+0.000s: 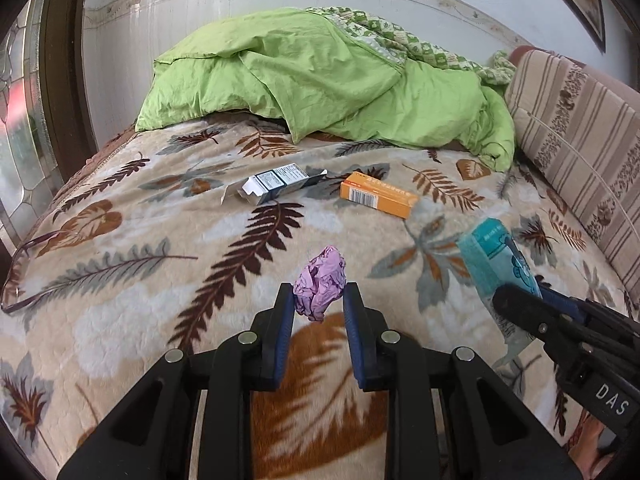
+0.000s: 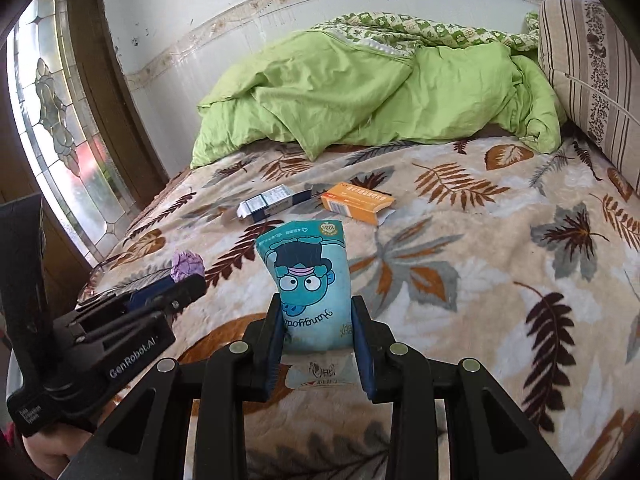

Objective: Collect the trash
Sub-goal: 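Hold the purple cloth and teal packet lifted above the bed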

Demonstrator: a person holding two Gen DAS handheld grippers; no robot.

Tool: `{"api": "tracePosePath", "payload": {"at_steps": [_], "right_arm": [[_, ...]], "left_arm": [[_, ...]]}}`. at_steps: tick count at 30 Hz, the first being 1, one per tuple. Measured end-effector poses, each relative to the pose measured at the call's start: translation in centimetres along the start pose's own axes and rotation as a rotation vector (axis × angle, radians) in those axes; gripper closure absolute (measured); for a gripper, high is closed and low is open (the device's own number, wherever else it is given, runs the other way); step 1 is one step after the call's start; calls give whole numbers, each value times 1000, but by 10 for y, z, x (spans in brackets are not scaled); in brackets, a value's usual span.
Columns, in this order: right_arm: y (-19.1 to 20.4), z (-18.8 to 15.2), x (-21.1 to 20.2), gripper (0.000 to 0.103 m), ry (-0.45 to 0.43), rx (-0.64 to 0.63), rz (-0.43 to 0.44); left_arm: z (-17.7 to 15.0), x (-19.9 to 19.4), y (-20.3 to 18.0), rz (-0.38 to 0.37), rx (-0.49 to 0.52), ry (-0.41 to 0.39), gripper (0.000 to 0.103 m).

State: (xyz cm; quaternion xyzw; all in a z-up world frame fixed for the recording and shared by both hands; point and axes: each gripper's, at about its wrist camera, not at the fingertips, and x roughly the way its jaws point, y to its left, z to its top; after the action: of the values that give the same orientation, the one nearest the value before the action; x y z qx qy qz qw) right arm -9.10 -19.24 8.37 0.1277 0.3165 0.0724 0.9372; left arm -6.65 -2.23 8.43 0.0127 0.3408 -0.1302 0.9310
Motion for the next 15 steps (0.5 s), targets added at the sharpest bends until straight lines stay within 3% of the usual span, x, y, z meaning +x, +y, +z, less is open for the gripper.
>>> {"api": "tracePosePath", "payload": {"at_steps": [8,15], "right_arm": [[-2,-13,-13,70,1,23,5],[-4,-12,-10,70,-2,36,-3]], "left_arm": [[-10,-13,-20,44,95,-50,79],[-9,-10,-20,46,100,-50,79]]}}
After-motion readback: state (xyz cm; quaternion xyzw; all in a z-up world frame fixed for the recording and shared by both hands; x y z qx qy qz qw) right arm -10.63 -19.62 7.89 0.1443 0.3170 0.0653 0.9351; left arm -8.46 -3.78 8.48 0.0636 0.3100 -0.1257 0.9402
